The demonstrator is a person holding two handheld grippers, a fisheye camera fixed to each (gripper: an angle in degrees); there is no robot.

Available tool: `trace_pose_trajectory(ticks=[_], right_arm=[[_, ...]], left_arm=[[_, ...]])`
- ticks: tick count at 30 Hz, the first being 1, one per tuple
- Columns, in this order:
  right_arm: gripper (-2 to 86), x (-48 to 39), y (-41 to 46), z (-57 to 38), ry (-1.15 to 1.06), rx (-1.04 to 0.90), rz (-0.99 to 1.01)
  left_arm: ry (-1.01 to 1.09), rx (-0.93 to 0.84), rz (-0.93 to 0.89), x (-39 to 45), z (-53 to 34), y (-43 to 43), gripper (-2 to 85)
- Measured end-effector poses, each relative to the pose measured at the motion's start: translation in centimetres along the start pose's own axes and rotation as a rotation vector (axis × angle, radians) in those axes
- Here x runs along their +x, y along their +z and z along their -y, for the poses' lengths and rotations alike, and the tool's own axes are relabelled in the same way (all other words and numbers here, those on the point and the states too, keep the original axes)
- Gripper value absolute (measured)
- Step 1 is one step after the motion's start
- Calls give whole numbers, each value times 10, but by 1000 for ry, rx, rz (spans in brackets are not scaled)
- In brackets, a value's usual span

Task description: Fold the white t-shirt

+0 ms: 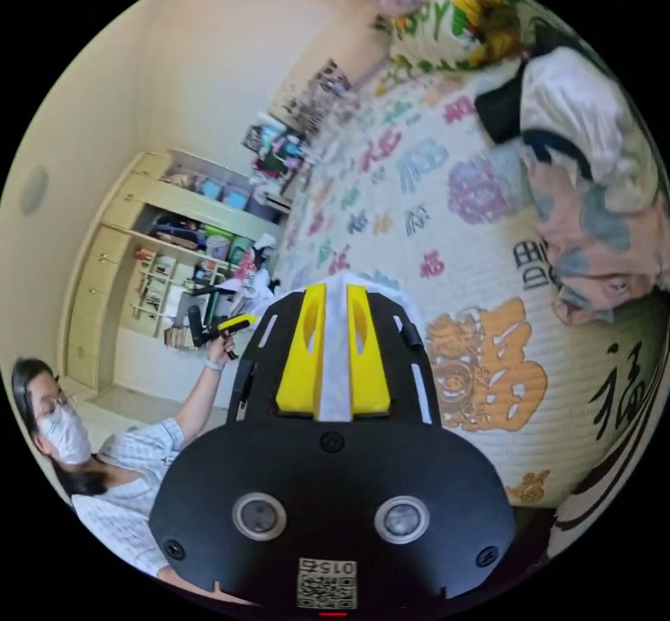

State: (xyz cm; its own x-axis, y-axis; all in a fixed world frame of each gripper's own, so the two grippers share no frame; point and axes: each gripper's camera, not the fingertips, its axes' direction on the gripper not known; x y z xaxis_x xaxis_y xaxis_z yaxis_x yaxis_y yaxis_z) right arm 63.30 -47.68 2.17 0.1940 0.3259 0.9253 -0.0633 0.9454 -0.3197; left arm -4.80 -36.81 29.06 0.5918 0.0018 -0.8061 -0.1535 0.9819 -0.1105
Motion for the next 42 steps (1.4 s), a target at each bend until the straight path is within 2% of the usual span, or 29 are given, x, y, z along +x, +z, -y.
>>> trace_pose_trajectory(ticks=[2,7,9,12,15,17,19,22,27,31,33,35,36,37,38,40,42], right_arm=[[59,-14,19,-14,-116,-69,17],[64,-79,101,-99,-497,-525,-105],[72,-97,148,-143,-656,-734,-262],[82,-103,194,-177,-796,-887,-441],[73,-104,218,-197,-874,-948,-541],[54,-107,222,-202,-921,-918,-625],[39,-108,223,-203,-923,-923,-625],[15,-109,213,-199,-871,-898,-585],[1,-124,162,-168,-754,-768,-461],[0,-144,120,-103,-771,-626,-487],[2,-167,96,-17,-827,-473,-611],[6,-184,78,62,-796,-291,-675],[11,-189,69,110,-723,-190,-671],[15,-188,64,130,-670,-152,-650],[22,-184,53,157,-580,-82,-551],[42,-173,36,167,-513,-21,-423],[48,-151,24,143,-567,-40,-350]], left_arm=[[25,12,-58,5,-10,13,35],[201,-98,-196,62,-60,34,69],[225,-165,-222,81,-76,48,75],[224,-257,-201,98,-88,73,87],[221,-298,-150,105,-83,90,87],[213,-316,-83,105,-75,97,67],[218,-326,-69,103,-68,99,48],[207,-330,-114,95,-59,93,17],[166,-227,-218,75,-33,52,-2],[250,-61,-170,48,50,4,-7],[259,75,-83,30,113,-19,-7],[174,331,70,4,202,-49,-7],[136,394,84,-3,219,-55,-6],[23,485,76,-18,244,-63,-4],[-72,541,-25,-31,254,-66,-1],[-36,567,-170,-36,250,-66,8],[43,491,-119,-29,233,-50,28]])
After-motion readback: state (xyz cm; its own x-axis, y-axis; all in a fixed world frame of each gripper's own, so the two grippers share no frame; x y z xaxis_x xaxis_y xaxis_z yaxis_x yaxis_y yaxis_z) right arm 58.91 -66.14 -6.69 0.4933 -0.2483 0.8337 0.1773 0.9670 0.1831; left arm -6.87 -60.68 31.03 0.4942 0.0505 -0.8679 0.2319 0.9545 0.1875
